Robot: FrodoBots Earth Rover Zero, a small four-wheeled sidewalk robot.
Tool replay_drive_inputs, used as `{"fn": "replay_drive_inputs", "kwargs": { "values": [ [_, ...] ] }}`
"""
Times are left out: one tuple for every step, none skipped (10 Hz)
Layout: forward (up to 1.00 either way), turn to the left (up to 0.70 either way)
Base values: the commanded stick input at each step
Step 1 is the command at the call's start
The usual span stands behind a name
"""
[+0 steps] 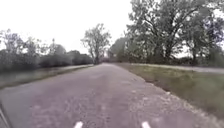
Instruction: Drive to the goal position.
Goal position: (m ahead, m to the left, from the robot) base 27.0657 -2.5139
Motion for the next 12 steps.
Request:
{"fn": "replay_drive_inputs", "kwargs": {
  "values": [
    [1.0, 0.0],
    [1.0, 0.0],
    [1.0, 0.0],
    [1.0, 0.0],
    [1.0, 0.0],
    [1.0, 0.0],
    [1.0, 0.0],
    [1.0, 0.0],
    [1.0, 0.0],
    [1.0, 0.0],
    [1.0, 0.0],
    [1.0, 0.0]
  ]
}}
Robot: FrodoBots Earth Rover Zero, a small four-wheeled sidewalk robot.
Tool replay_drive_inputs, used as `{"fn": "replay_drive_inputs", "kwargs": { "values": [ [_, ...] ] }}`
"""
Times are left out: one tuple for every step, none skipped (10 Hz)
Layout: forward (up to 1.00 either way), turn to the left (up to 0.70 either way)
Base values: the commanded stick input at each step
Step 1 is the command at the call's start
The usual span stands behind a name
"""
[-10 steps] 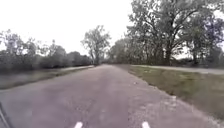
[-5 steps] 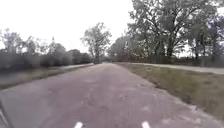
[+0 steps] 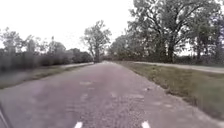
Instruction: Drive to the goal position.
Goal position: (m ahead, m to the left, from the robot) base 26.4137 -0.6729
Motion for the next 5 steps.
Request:
{"fn": "replay_drive_inputs", "kwargs": {
  "values": [
    [1.0, 0.0],
    [1.0, 0.0],
    [1.0, 0.0],
    [1.0, 0.0],
    [1.0, 0.0]
  ]
}}
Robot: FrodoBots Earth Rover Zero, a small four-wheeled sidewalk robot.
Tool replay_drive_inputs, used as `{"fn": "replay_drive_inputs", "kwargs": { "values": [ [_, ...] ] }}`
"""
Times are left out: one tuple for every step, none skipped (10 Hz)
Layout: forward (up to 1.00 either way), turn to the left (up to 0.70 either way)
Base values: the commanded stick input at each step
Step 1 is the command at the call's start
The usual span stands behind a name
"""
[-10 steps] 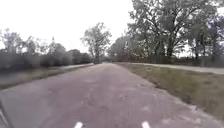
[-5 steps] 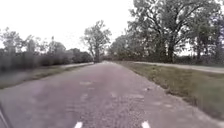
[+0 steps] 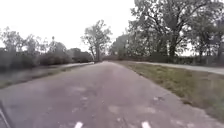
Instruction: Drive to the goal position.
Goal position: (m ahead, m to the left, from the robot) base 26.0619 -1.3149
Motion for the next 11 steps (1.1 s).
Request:
{"fn": "replay_drive_inputs", "kwargs": {
  "values": [
    [1.0, 0.0],
    [1.0, 0.0],
    [1.0, 0.0],
    [1.0, 0.0],
    [1.0, 0.0],
    [1.0, 0.0],
    [1.0, 0.0],
    [1.0, 0.0],
    [1.0, 0.0],
    [1.0, 0.0],
    [1.0, 0.0]
  ]
}}
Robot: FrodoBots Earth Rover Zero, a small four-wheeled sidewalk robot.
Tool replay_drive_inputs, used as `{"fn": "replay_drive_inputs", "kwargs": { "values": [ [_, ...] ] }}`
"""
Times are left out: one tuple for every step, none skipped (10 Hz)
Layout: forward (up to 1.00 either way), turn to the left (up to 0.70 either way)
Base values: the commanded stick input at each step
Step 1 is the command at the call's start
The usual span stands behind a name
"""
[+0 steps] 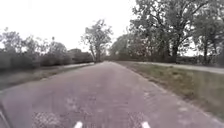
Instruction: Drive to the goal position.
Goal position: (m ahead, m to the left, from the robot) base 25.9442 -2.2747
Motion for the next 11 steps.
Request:
{"fn": "replay_drive_inputs", "kwargs": {
  "values": [
    [1.0, 0.0],
    [1.0, 0.0],
    [1.0, 0.0],
    [1.0, 0.0],
    [1.0, 0.0],
    [1.0, 0.0],
    [1.0, 0.0],
    [1.0, 0.0],
    [1.0, 0.0],
    [1.0, 0.0],
    [1.0, 0.0]
  ]
}}
